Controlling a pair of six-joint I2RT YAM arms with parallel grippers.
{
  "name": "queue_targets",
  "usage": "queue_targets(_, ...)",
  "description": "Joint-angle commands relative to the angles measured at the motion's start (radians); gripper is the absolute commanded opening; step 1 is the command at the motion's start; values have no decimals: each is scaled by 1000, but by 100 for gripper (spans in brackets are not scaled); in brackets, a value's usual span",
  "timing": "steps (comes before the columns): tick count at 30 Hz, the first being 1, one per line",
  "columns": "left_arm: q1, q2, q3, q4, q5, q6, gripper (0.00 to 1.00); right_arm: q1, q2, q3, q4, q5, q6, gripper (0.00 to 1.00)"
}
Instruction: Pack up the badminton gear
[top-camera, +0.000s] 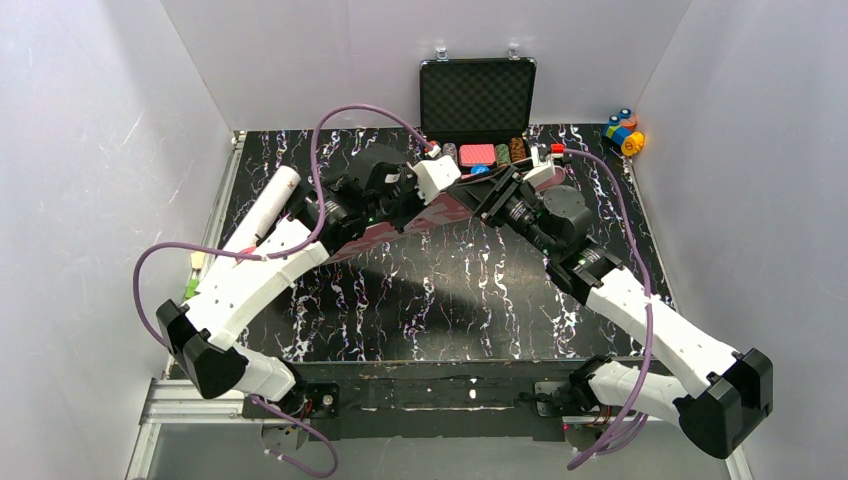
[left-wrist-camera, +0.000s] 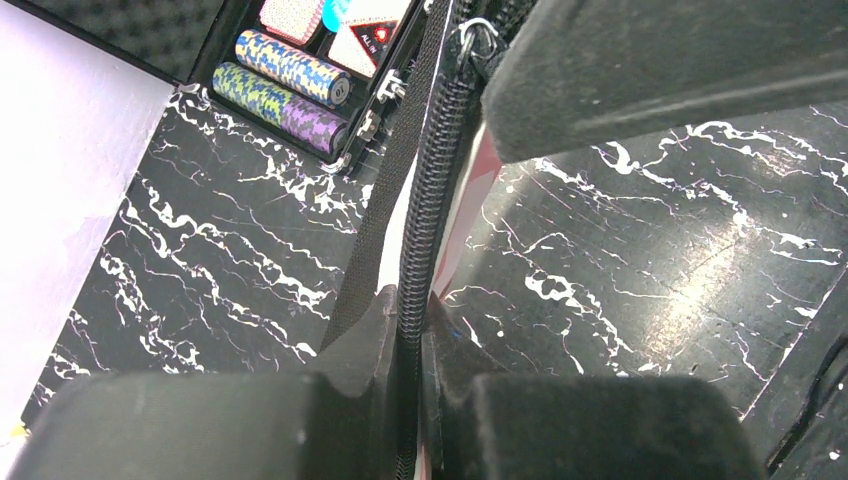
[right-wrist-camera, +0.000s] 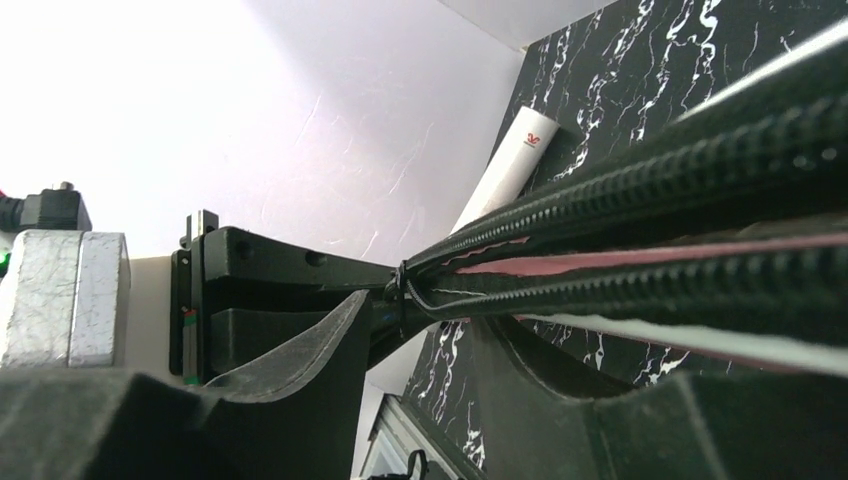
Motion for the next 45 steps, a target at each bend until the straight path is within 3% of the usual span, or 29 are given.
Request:
queue_targets(1, -15, -20, 63, 83, 36, -10, 0, 13, 22, -9, 84, 92, 17, 47)
queue_targets(9, -16, -14, 53, 81, 35, -9, 0, 32, 35, 19, 66, 150, 25, 47)
queue_targets(16, -18, 7, 61, 85, 7, -22, 0, 50, -12, 22, 14, 207, 27, 63)
queue_targets(20, -16, 14, 69, 88, -9, -37, 0, 49, -76, 16, -23, 251, -22, 67)
queue_targets(27, -15, 26, 96, 94, -49, -62, 0, 48, -194, 30, -132, 273, -83, 66)
queue_targets(33, -14, 36, 111, 97, -42, -71, 0, 47, -230, 48, -224, 291, -47, 53)
queue_targets(38, -15, 51, 132, 95, -41, -77, 0, 51, -184, -21, -99, 247, 19, 54)
queue_targets(45, -14, 58, 129, 95, -34, -84, 0, 71, -63, 40, -25, 264, -7, 57)
